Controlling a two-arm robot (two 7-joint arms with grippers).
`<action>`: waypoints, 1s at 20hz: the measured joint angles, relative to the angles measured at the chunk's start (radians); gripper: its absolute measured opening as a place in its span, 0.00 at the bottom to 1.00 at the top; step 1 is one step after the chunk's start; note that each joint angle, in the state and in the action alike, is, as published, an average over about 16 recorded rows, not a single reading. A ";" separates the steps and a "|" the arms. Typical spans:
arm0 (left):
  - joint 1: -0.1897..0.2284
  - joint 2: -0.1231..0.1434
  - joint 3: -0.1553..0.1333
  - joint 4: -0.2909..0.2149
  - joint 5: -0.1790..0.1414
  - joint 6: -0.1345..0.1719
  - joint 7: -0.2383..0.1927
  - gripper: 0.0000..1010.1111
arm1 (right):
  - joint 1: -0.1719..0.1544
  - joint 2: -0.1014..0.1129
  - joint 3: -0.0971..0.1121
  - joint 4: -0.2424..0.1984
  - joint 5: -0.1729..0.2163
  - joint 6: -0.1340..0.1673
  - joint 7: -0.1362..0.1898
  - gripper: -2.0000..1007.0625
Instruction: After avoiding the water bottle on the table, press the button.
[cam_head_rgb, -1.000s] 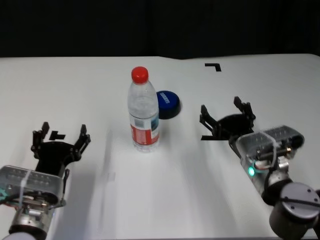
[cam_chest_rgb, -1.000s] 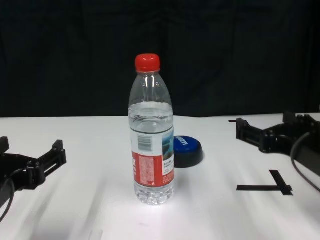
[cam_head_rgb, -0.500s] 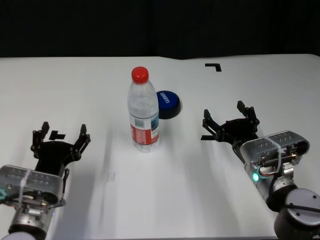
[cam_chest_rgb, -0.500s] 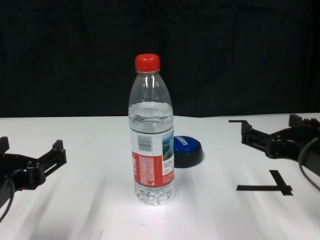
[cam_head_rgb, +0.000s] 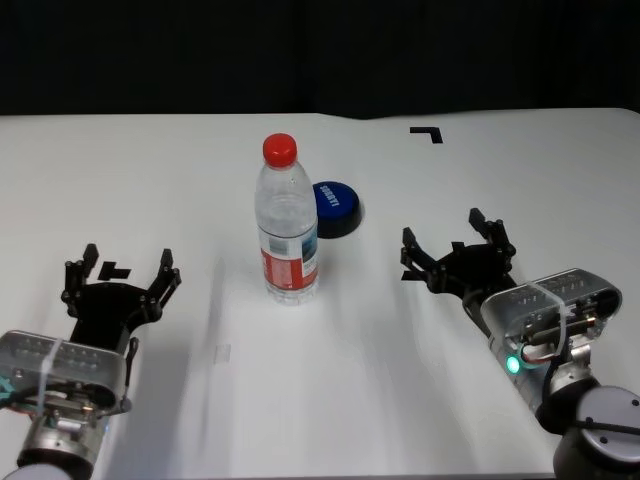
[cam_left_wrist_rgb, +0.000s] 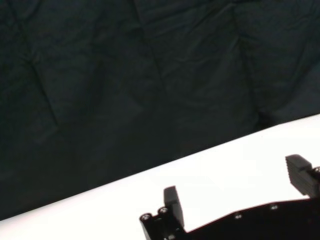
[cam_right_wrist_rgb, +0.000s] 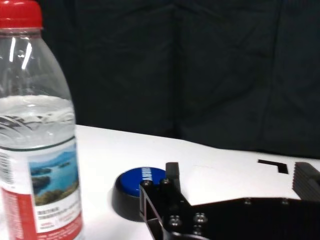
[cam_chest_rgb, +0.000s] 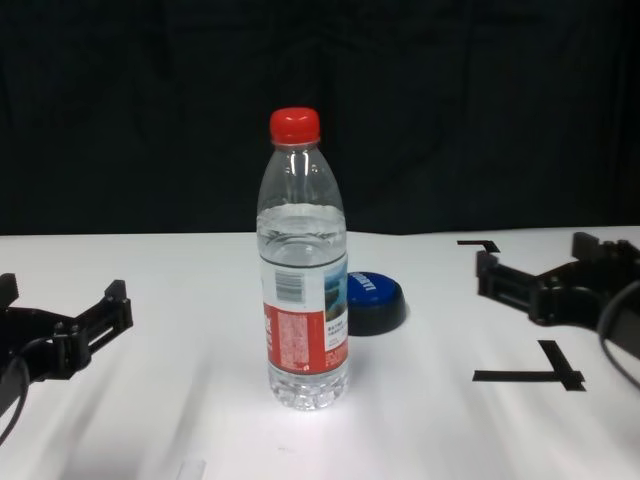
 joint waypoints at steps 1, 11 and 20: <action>0.000 0.000 0.000 0.000 0.000 0.000 0.000 0.99 | -0.002 0.001 -0.003 -0.002 0.001 0.001 0.002 1.00; 0.000 0.000 0.000 0.000 0.000 0.000 0.000 0.99 | -0.004 0.008 -0.038 -0.008 0.008 0.006 0.021 1.00; 0.000 0.000 0.000 0.000 0.000 0.000 0.000 0.99 | -0.004 0.016 -0.064 -0.004 0.011 0.010 0.031 1.00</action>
